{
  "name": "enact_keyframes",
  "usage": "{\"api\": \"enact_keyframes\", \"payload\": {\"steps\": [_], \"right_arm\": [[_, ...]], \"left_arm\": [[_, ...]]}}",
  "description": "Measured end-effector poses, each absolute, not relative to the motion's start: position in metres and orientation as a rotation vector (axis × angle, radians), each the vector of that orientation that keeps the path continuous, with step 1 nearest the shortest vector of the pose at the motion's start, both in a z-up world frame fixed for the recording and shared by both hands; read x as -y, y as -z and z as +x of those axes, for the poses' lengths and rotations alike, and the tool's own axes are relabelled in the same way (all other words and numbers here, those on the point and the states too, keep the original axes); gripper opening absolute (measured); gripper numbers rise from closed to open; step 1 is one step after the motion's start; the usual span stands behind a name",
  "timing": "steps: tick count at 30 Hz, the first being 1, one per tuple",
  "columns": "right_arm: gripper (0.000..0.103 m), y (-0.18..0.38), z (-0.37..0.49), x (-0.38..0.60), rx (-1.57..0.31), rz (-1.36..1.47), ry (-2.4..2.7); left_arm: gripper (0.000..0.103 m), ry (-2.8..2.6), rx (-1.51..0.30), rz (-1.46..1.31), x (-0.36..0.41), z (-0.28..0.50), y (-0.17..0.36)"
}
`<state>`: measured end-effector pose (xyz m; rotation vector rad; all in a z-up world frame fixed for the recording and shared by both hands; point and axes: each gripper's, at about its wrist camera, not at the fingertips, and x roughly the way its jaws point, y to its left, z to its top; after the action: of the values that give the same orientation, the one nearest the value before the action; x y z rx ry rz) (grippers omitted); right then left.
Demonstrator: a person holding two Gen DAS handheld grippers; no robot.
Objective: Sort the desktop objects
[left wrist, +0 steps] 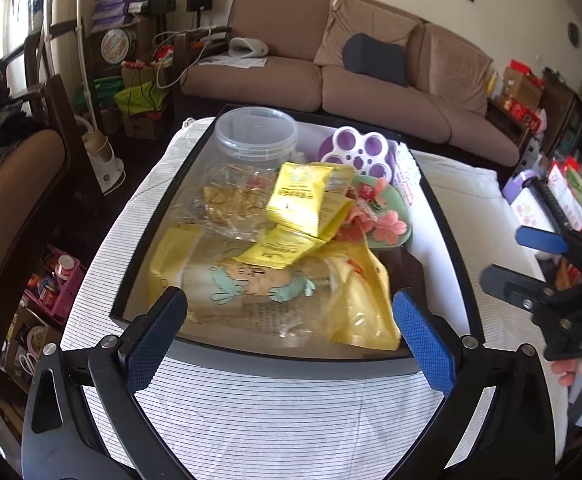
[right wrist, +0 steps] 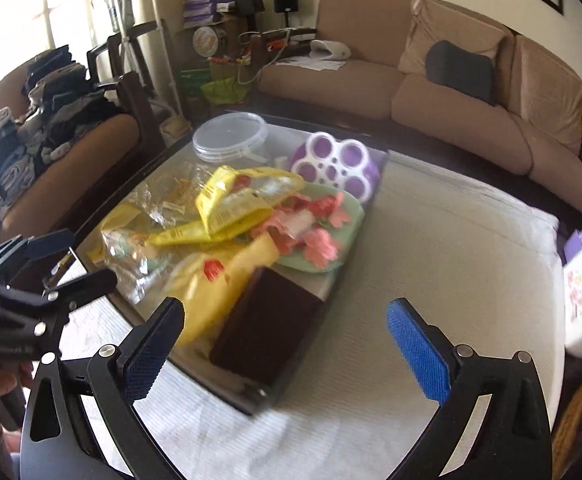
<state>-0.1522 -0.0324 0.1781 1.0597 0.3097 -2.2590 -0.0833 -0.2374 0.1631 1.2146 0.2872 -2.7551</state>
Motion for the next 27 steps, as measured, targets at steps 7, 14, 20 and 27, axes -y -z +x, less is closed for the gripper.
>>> {"api": "enact_keyframes", "payload": {"steps": [7, 14, 20, 27], "right_arm": [[0.103, -0.172, -0.132, -0.047, -0.227, 1.104, 2.342], [0.103, -0.164, -0.116, -0.128, -0.143, 1.132, 2.479], [0.103, -0.147, -0.104, -0.189, -0.068, 1.171, 2.557], [0.103, -0.122, -0.107, -0.236, -0.090, 1.193, 2.603]], "left_arm": [[0.103, 2.810, -0.316, 1.252, 0.187, -0.072, -0.160], [0.103, 2.821, -0.281, 1.244, 0.127, -0.060, -0.157], [0.103, 2.839, -0.155, 1.285, 0.056, -0.054, -0.153], [0.103, 2.844, -0.160, 1.271, -0.002, -0.060, -0.134]]}}
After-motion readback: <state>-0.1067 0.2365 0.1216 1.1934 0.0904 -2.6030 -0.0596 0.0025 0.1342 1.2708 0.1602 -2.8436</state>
